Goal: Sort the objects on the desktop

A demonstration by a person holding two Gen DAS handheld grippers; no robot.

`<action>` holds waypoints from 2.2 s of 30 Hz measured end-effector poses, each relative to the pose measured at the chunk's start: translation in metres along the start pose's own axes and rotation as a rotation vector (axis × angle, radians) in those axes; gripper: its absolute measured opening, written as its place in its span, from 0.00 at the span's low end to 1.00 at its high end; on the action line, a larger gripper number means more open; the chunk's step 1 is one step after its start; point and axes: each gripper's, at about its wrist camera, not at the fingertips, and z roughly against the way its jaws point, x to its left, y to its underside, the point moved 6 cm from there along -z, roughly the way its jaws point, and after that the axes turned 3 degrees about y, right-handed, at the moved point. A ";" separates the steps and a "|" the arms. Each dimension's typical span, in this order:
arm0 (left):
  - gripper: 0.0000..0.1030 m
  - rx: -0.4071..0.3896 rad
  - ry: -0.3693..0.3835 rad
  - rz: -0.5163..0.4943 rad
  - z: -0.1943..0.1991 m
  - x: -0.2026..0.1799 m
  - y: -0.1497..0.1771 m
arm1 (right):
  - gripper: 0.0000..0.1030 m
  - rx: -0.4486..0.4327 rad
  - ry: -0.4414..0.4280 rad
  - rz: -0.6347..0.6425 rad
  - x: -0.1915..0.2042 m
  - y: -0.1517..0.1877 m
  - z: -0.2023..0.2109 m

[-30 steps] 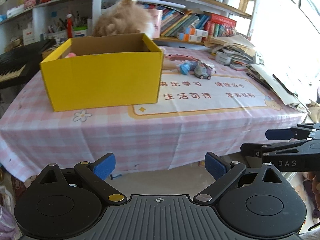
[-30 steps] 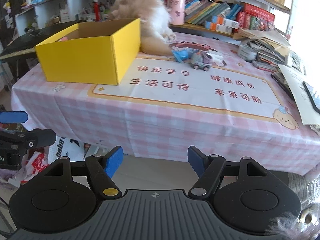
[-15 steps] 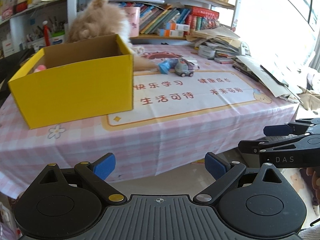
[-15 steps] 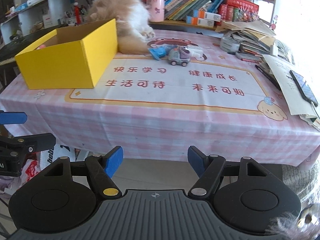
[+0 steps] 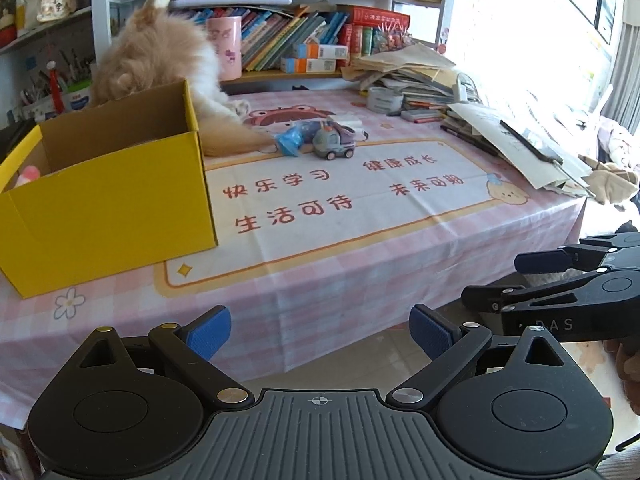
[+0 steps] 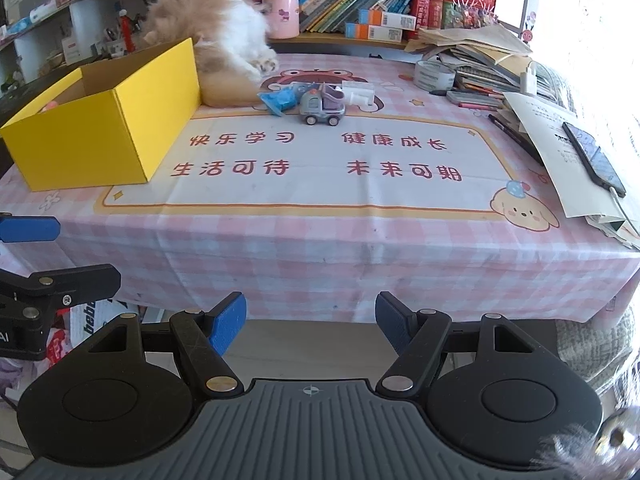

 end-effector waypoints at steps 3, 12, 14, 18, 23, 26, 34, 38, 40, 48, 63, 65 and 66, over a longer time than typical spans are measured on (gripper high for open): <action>0.95 0.001 -0.010 0.002 -0.005 -0.002 -0.005 | 0.67 -0.002 -0.010 0.002 -0.005 -0.005 -0.005; 0.95 0.011 -0.031 0.013 -0.025 -0.015 -0.024 | 0.67 0.000 -0.044 0.016 -0.023 -0.024 -0.022; 0.95 0.012 -0.035 0.017 -0.030 -0.018 -0.029 | 0.67 -0.001 -0.049 0.022 -0.028 -0.028 -0.026; 0.95 0.011 -0.040 0.030 -0.042 -0.023 -0.040 | 0.67 -0.005 -0.055 0.031 -0.040 -0.039 -0.035; 0.95 0.006 -0.049 0.045 -0.061 -0.030 -0.055 | 0.67 -0.001 -0.061 0.045 -0.057 -0.051 -0.049; 0.95 0.003 -0.055 0.051 -0.071 -0.036 -0.063 | 0.67 -0.005 -0.061 0.047 -0.070 -0.059 -0.057; 0.95 -0.008 -0.092 0.055 -0.098 -0.047 -0.089 | 0.67 0.000 -0.073 0.047 -0.100 -0.078 -0.080; 0.95 -0.012 -0.118 0.065 -0.108 -0.050 -0.100 | 0.67 -0.001 -0.094 0.055 -0.110 -0.088 -0.091; 0.95 -0.015 -0.133 0.066 -0.113 -0.052 -0.105 | 0.67 -0.002 -0.108 0.060 -0.114 -0.093 -0.097; 0.94 -0.035 -0.184 0.090 -0.135 -0.052 -0.128 | 0.67 -0.016 -0.162 0.085 -0.126 -0.115 -0.120; 0.91 -0.060 -0.229 0.103 -0.188 -0.036 -0.171 | 0.67 -0.055 -0.203 0.106 -0.138 -0.163 -0.161; 0.89 -0.057 -0.218 0.103 -0.199 -0.037 -0.177 | 0.67 -0.054 -0.201 0.101 -0.140 -0.165 -0.164; 0.87 -0.049 -0.215 0.110 -0.205 -0.036 -0.179 | 0.67 -0.050 -0.197 0.101 -0.141 -0.165 -0.165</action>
